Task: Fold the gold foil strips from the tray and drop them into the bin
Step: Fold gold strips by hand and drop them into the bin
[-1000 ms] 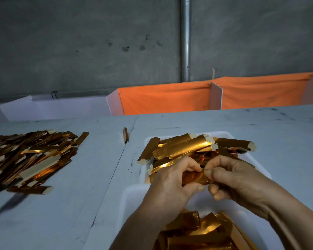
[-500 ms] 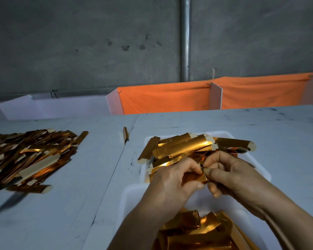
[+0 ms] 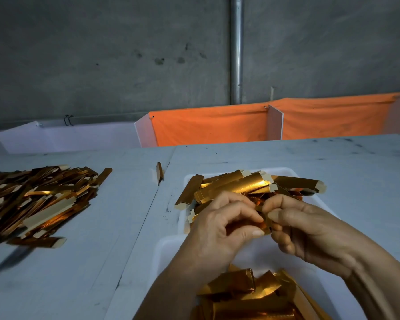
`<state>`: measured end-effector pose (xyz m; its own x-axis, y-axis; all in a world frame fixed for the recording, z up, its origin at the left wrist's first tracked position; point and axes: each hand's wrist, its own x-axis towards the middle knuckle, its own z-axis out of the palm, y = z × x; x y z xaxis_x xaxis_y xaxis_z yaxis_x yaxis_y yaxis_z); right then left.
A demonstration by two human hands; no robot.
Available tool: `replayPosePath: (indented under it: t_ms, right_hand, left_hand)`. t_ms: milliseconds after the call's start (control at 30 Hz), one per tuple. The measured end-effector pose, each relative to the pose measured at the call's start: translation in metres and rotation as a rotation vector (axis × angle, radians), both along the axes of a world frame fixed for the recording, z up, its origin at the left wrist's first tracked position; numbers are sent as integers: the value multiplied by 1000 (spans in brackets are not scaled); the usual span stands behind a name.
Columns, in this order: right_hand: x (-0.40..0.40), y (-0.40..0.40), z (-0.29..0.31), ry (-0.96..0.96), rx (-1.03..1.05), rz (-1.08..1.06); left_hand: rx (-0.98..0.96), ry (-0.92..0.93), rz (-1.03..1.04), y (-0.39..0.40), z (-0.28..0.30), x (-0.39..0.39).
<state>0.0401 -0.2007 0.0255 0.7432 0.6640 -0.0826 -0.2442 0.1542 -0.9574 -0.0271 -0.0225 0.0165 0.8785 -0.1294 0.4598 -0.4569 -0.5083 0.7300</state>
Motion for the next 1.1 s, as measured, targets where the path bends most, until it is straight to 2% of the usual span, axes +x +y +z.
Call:
replayPosePath:
  t_ms: [133,267,400,500,667,767,1100]
  right_hand:
    - [1,-1,-4,-132,-167,-31]
    - [1,-1,-3,-240,-217,-26]
    - [3,-4,-2,-326,-251,18]
    - [1,-8,0,-272,-158,53]
    - [3,-9,1,-91,78,120]
    - [2,-6,1,-31,146,124]
    - [-2,2,1,-41,95,-1]
  left_hand:
    - [209,-90,14,-3,-2,-1]
    - [316,-193,14,-5,-1,0]
    - [367,-211,2,-7,-2,-1]
    - [337,-255,5,-6,2,-2]
    - [108,-225,7,-6,7,-5]
    - [44,-209,-7,-6,7,-6]
    - [36,-200,14,-6,5,-3]
